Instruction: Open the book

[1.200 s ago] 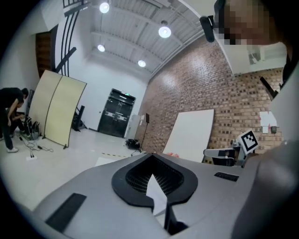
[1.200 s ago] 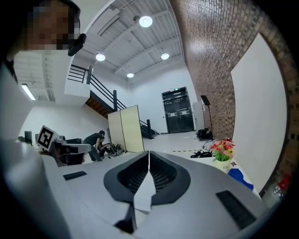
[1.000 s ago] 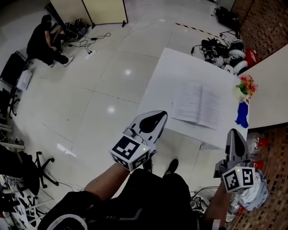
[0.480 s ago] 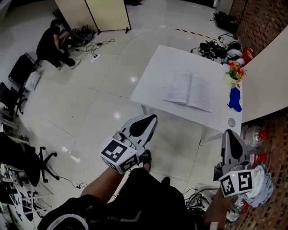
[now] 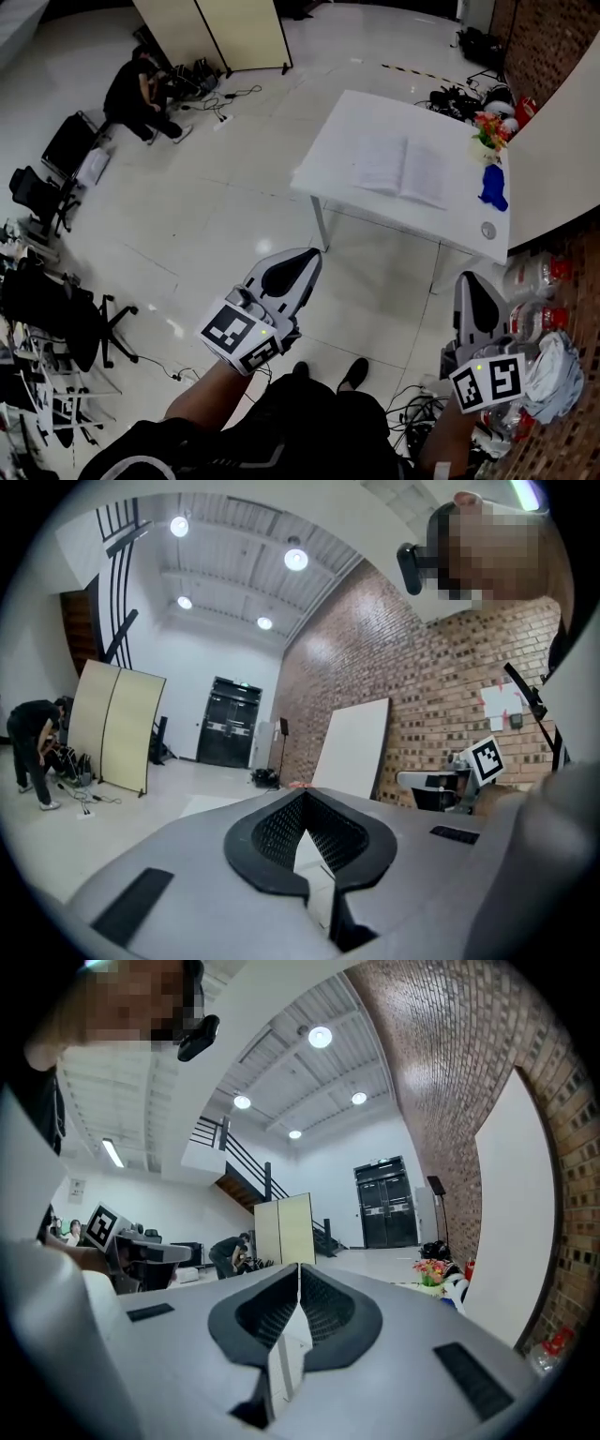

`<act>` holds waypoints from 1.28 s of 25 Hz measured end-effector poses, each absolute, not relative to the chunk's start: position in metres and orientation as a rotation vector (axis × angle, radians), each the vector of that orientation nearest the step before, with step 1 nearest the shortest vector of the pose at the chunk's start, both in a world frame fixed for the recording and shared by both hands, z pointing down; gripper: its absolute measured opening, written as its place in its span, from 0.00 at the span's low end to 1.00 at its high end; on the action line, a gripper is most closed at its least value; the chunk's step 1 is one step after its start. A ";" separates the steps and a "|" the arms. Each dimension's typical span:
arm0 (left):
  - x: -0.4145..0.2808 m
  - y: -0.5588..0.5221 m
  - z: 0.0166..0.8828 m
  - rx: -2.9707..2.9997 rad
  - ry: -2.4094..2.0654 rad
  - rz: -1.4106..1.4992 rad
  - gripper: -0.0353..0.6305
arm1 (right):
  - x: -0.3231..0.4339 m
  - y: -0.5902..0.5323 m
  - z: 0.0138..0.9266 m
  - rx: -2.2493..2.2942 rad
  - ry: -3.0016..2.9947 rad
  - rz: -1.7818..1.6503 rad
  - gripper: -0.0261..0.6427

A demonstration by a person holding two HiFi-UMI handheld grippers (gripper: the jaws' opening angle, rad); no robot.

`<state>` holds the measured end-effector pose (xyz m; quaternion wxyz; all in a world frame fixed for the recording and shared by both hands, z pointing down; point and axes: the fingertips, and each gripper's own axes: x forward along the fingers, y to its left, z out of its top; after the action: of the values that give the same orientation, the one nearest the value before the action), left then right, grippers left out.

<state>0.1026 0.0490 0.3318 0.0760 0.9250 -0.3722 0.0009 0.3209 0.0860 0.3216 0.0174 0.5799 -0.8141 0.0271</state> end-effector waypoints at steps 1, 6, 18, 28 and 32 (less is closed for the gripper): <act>0.099 0.057 0.332 2.777 -1.104 0.006 0.05 | 0.313 0.093 0.322 1.801 -2.533 0.082 0.05; 0.063 0.103 0.338 2.806 -1.035 -0.034 0.05 | 0.262 0.132 0.324 1.814 -2.516 0.080 0.05; -0.028 0.186 0.349 2.831 -0.864 -0.049 0.05 | 0.169 0.237 0.320 1.957 -2.403 0.113 0.05; -0.007 0.230 0.312 2.882 -0.894 -0.076 0.05 | 0.188 0.287 0.284 1.975 -2.433 0.016 0.04; 0.017 0.245 0.306 2.891 -0.881 -0.087 0.05 | 0.211 0.303 0.280 2.004 -2.422 0.007 0.04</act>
<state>0.0173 0.2454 0.3061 0.0592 0.9545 -0.2909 -0.0287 0.2110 0.3031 0.2802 -0.0012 0.6374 -0.7705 0.0023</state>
